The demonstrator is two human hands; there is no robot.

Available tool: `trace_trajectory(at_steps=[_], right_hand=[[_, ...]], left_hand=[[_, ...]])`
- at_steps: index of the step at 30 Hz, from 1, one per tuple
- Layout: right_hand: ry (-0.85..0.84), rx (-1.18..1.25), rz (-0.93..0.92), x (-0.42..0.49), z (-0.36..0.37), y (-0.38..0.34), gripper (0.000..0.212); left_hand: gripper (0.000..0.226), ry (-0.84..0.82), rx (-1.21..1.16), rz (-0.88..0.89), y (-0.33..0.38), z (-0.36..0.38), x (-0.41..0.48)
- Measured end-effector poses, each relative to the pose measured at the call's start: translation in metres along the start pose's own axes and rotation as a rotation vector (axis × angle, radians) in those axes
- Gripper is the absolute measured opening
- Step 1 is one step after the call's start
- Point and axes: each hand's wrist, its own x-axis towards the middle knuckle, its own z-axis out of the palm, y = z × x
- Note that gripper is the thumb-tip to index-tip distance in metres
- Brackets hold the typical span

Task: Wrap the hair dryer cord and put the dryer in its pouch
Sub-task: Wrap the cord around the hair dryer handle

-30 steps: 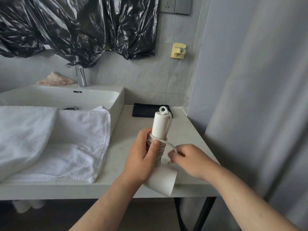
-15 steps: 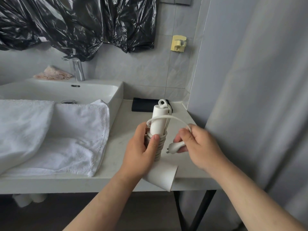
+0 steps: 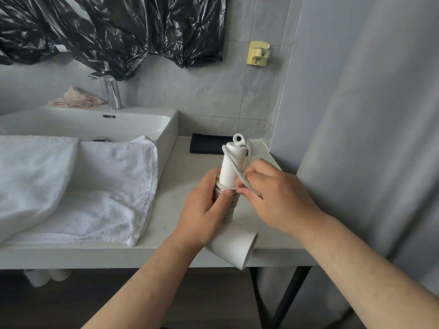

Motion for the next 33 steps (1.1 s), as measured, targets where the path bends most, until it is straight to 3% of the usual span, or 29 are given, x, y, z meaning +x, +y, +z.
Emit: trace_trajectory(at_steps=[3, 6, 9, 13, 17, 20, 25, 29, 33], right_hand=[[0.018, -0.023, 0.011, 0.003, -0.003, -0.006, 0.032], [0.019, -0.032, 0.043, 0.008, -0.009, -0.015, 0.025], [-0.091, 0.139, 0.147, 0.014, -0.014, -0.021, 0.014], [-0.150, 0.410, 0.315, 0.010, -0.015, -0.020, 0.016], [0.003, 0.603, 0.431, 0.010, -0.020, -0.016, 0.040], [0.016, 0.797, 0.503, 0.015, -0.029, -0.013, 0.054], [-0.166, 1.068, 0.491, 0.020, -0.042, -0.005, 0.023], [-0.014, 1.155, 0.502, 0.026, -0.044, -0.001, 0.027], [-0.024, 1.099, 0.533, 0.023, -0.034, -0.008, 0.025]], left_hand=[[0.043, 0.038, 0.006, 0.023, -0.002, 0.002, -0.002], [0.029, 0.089, 0.016, 0.080, 0.002, 0.006, -0.005], [0.027, 0.155, 0.010, 0.084, -0.003, 0.009, -0.008], [0.019, 0.147, 0.082, 0.106, -0.008, 0.010, -0.009], [0.014, 0.138, 0.099, 0.110, -0.003, 0.009, -0.007], [0.010, 0.128, 0.123, 0.116, -0.004, 0.009, -0.006], [0.011, 0.115, 0.142, 0.083, -0.004, 0.007, -0.007], [0.023, 0.123, 0.086, 0.072, 0.000, 0.005, -0.010], [0.018, 0.107, 0.099, 0.071, 0.003, 0.004, -0.009]])
